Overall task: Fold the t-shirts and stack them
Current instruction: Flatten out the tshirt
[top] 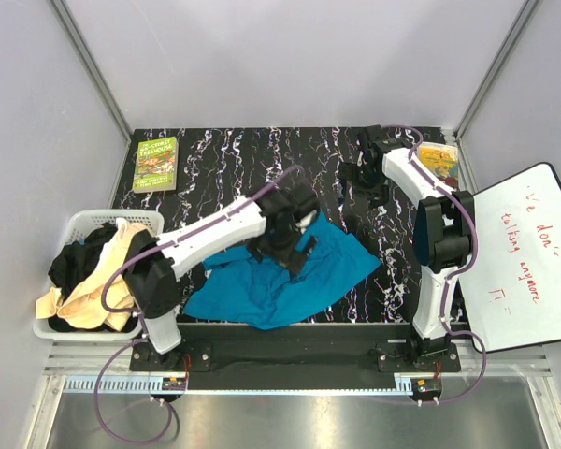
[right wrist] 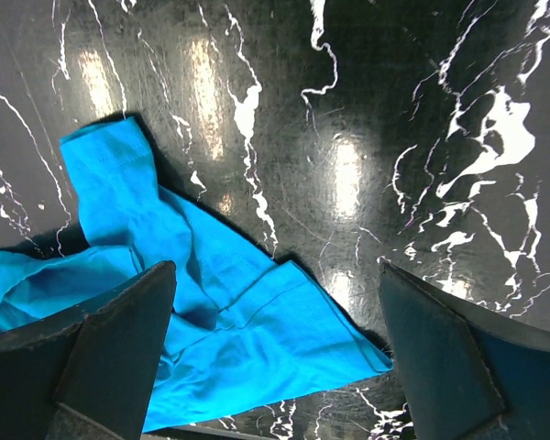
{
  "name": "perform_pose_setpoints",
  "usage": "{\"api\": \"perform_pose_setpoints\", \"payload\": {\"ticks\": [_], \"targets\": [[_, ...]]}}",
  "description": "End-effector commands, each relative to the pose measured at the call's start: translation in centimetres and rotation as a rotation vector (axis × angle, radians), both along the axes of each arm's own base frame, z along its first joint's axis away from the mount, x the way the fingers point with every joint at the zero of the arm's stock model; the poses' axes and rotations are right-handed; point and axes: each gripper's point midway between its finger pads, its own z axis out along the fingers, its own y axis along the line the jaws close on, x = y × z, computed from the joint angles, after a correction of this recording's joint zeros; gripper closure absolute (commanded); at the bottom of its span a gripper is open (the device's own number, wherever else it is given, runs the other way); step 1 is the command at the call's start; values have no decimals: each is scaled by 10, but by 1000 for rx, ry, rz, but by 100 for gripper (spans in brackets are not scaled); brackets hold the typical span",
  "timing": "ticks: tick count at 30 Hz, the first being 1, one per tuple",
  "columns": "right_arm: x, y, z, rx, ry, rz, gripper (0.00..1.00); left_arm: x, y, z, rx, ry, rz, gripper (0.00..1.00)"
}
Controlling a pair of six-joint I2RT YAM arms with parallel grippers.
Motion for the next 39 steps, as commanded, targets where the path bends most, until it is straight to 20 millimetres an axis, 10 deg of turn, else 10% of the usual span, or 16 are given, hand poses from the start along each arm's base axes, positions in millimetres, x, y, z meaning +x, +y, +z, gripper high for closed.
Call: {"api": "perform_pose_setpoints", "payload": {"ticks": [1,6,15,25,29,33,39], "targets": [[-2,9,23,55,-48,7,0,61,28,0,80,-144,121,1],[-6,9,20,59,-39,2,0,100,43,-36,135,-132,155,1],[-12,10,16,67,-23,1,0,146,12,-50,55,-168,188,11],[-14,6,15,51,-25,2,0,156,24,-91,190,-142,217,30],[-14,7,14,53,-22,3,0,160,28,-101,198,-139,243,49],[-15,8,12,57,-14,5,0,167,29,-104,197,-144,276,100],[-18,7,11,55,-10,11,0,192,41,-80,214,-229,337,100]]}}
